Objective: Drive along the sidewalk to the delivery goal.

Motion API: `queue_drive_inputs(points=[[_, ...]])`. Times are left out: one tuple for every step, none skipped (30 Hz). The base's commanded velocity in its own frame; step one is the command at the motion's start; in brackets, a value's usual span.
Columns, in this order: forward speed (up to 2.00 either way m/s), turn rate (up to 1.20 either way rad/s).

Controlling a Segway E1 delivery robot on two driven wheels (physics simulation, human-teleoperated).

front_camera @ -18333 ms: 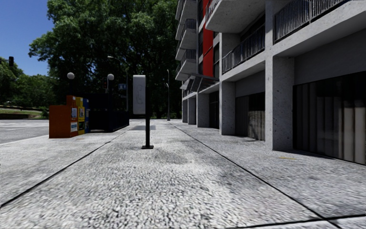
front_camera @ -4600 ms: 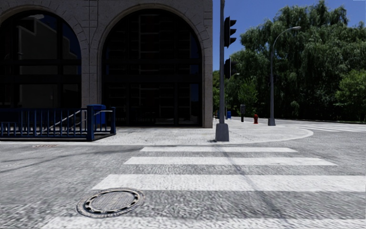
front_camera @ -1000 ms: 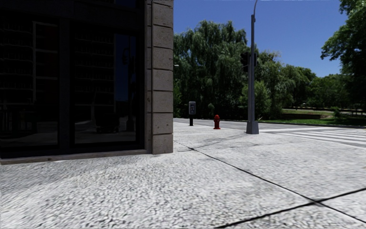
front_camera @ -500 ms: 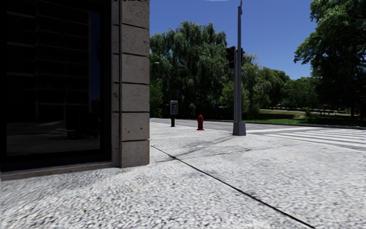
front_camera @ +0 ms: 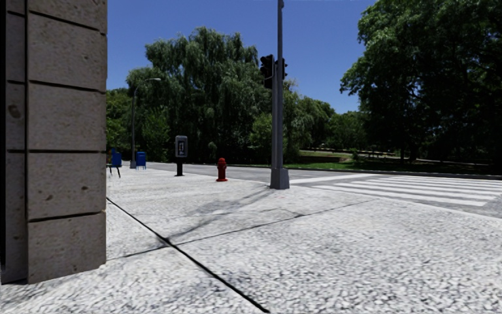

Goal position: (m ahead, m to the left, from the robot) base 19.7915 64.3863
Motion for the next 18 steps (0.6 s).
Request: queue_drive_inputs(points=[[2.0,0.0],[2.0,0.0],[2.0,0.0],[2.0,0.0],[2.0,0.0],[2.0,0.0],[2.0,0.0],[2.0,0.0],[2.0,0.0],[2.0,0.04],[2.0,0.04],[2.0,0.3],[2.0,0.39],[2.0,0.41],[2.0,0.41],[2.0,0.42],[2.0,0.42],[2.0,0.41]])
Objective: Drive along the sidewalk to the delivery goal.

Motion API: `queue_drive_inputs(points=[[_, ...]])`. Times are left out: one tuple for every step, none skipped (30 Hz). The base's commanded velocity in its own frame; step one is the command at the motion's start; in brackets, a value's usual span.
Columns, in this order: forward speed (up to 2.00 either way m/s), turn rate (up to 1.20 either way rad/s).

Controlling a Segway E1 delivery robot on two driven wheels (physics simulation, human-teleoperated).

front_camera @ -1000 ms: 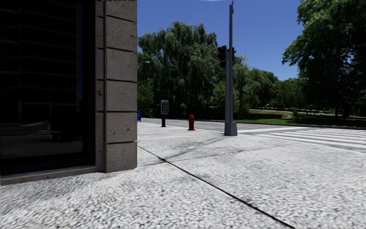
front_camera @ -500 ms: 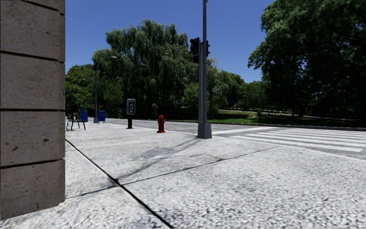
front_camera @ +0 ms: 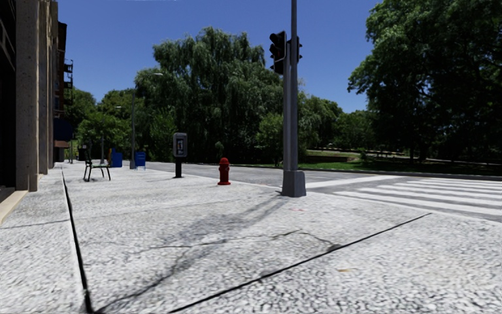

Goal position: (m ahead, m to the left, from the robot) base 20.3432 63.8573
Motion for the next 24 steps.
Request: queue_drive_inputs(points=[[2.0,0.41],[2.0,0.41],[2.0,0.4],[2.0,0.4],[2.0,0.4],[2.0,0.39],[2.0,0.33],[2.0,0.33],[2.0,0.31],[2.0,0.3],[2.0,0.3],[2.0,0.3],[2.0,0.3],[2.0,0.3],[2.0,0.3],[2.0,0.3],[2.0,0.3],[2.0,0.3],[2.0,0.3],[2.0,0.3],[2.0,0.3],[2.0,0.3],[2.0,0.3],[2.0,0.3]])
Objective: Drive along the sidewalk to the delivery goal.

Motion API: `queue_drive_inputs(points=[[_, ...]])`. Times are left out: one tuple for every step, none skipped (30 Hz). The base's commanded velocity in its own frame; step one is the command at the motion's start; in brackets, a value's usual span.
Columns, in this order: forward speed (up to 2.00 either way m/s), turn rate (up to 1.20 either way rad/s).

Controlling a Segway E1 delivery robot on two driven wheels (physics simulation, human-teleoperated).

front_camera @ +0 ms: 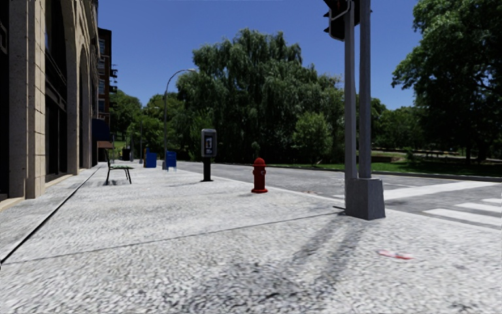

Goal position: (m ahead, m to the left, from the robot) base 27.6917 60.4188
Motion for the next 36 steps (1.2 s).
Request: queue_drive_inputs(points=[[2.0,0.3],[2.0,0.3],[2.0,0.3],[2.0,0.3],[2.0,0.3],[2.0,0.3],[2.0,0.3],[2.0,0.35],[2.0,0.36],[2.0,0.36],[2.0,0.37],[2.0,0.38],[2.0,0.41],[2.0,0.41],[2.0,0.44],[2.0,0.45],[2.0,0.45],[2.0,0.45],[2.0,0.46],[2.0,0.46],[2.0,0.46],[2.0,0.46],[2.0,0.46],[2.0,0.46],[2.0,0.46],[2.0,0.46],[2.0,0.46],[2.0,0.46],[2.0,0.46],[2.0,0.46],[2.0,0.46],[2.0,0.46],[2.0,0.46],[2.0,0.46],[2.0,0.45],[2.0,0.24]])
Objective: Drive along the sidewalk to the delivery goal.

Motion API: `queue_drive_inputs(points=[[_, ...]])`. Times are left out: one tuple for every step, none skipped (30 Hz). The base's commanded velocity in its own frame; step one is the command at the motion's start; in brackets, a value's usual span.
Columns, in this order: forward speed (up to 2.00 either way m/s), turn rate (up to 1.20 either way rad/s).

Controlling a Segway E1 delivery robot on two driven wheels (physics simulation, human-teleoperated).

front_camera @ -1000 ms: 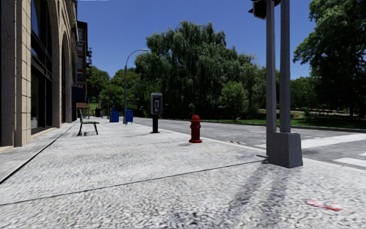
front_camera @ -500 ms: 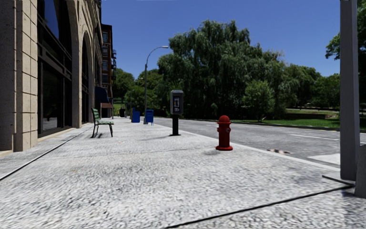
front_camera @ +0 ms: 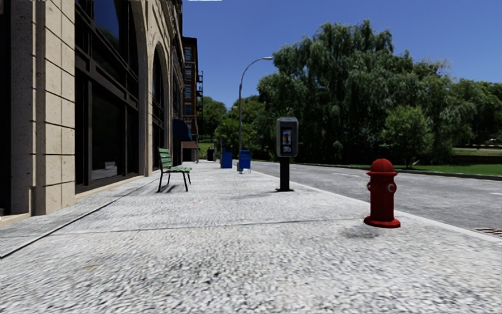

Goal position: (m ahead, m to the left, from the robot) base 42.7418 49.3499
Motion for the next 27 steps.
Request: queue_drive_inputs(points=[[2.0,0.24],[2.0,0.02],[2.0,0.0],[2.0,0.0],[2.0,0.0],[2.0,0.0],[2.0,0.0],[2.0,0.0],[2.0,0.0],[2.0,0.0],[2.0,0.0],[2.0,0.0],[2.0,0.0],[2.0,0.0],[2.0,0.0],[2.0,0.0],[2.0,0.0],[2.0,0.0],[2.0,0.28],[2.0,0.28],[2.0,0.39],[2.0,0.42],[2.0,0.24],[2.0,0.24],[2.0,0.0],[2.0,0.0],[2.0,0.0]])
